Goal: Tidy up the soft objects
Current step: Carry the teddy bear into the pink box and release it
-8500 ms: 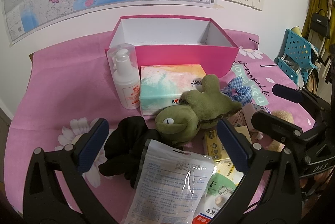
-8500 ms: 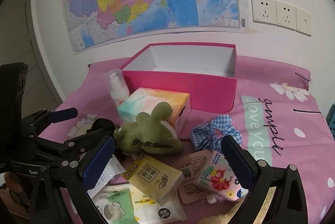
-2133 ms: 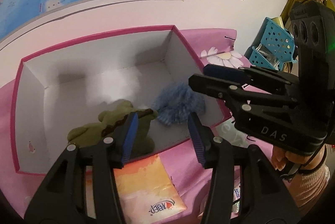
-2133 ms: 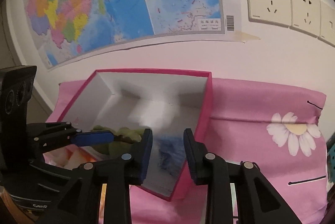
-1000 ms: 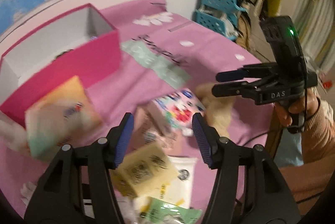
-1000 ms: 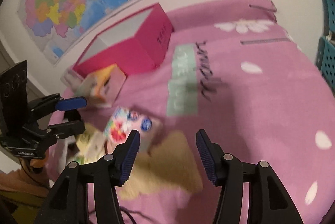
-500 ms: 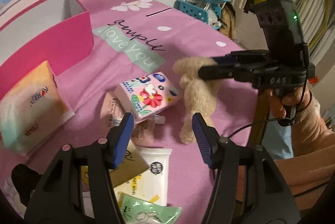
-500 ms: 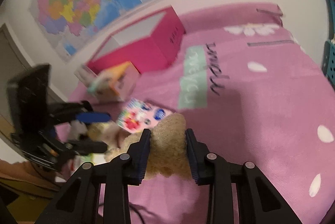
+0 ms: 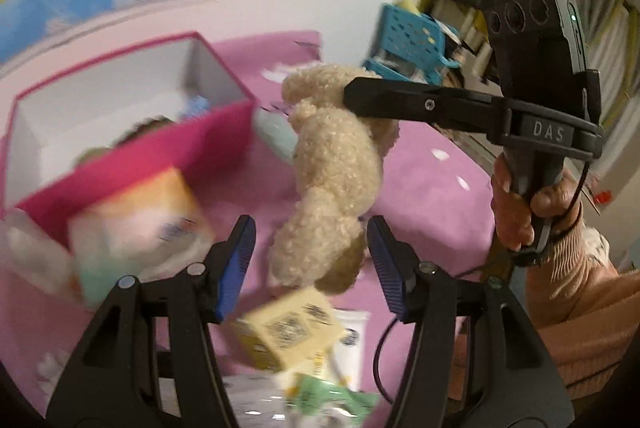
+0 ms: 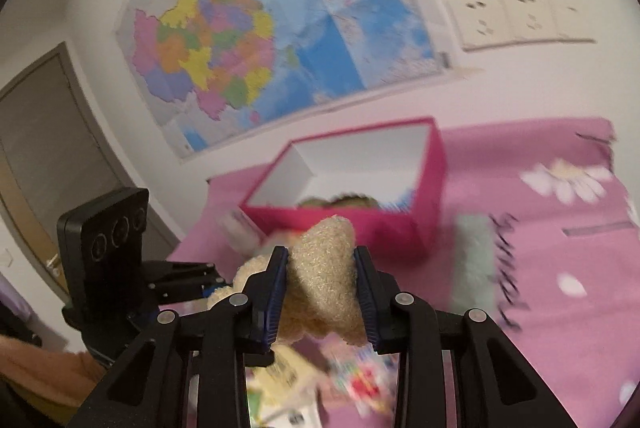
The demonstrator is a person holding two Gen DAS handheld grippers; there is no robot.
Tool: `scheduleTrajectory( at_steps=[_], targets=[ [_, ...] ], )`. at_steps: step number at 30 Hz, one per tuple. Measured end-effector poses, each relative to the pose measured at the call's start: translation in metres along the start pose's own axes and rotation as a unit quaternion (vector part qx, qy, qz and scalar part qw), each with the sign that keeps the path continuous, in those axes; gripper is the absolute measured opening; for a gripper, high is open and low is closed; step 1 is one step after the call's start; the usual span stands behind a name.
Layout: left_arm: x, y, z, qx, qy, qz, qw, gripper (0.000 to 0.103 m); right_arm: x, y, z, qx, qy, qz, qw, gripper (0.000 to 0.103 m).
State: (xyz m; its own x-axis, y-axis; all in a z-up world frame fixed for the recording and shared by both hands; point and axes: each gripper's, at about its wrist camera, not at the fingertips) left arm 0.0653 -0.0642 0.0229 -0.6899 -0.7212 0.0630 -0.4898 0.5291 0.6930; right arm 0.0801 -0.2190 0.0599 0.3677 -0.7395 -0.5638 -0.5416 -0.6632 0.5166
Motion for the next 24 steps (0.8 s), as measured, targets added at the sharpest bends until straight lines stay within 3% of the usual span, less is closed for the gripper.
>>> scheduleTrajectory(
  at_steps=[7, 16, 24],
  targets=[
    [-0.048, 0.023, -0.019, 0.014, 0.018, -0.073, 0.997, 0.046, -0.03, -0.054, -0.044, 0.003, 0.018, -0.024, 1.0, 0.033],
    [-0.115, 0.028, -0.031, -0.003, 0.046, -0.135, 0.9898, 0.045, -0.044, -0.125, -0.083, -0.019, 0.011, -0.031, 0.999, 0.034],
    [-0.165, 0.018, -0.021, -0.033, 0.083, -0.161, 0.983, 0.045, -0.05, -0.191, -0.092, -0.058, 0.019, -0.014, 0.998, 0.035]
  ],
)
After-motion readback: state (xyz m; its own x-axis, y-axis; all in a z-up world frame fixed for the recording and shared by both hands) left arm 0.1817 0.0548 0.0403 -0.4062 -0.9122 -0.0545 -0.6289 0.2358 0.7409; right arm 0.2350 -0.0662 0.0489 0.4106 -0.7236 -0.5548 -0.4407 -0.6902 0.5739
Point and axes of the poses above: each gripper's, at about its wrist camera, not at the fingertips, and y roughly against the way its jaws point, x to its right, z to its underside, and after that the axes turned 12 degrees about -y, right-handed
